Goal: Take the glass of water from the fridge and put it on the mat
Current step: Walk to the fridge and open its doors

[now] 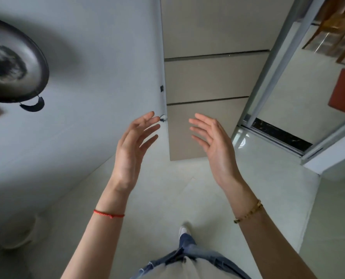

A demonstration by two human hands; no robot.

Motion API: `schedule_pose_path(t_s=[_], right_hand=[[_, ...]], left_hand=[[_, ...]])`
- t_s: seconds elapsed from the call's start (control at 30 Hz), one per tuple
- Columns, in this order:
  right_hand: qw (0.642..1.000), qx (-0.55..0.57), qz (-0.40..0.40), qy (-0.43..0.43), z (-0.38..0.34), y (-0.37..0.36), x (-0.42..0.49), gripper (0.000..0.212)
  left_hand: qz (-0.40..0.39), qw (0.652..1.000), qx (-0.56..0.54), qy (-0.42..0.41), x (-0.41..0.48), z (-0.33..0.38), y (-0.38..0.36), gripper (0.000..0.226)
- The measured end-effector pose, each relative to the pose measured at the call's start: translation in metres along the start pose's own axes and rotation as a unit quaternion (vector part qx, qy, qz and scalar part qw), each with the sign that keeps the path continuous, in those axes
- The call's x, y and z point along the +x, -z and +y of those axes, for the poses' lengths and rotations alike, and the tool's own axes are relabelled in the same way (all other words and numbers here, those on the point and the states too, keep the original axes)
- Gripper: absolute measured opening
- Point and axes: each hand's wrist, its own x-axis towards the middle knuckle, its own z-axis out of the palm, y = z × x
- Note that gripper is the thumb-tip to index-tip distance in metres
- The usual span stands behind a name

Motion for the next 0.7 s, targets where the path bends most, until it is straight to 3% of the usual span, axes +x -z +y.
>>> schedule_pose_path(t_s=[0.7], right_hand=[[1.000,-0.008,-0.017,0.025,0.011,-0.020,0.237,0.044]], left_hand=[[-0.002,0.998,0.033,-0.048,0.255,0.016,-0.012,0.029]])
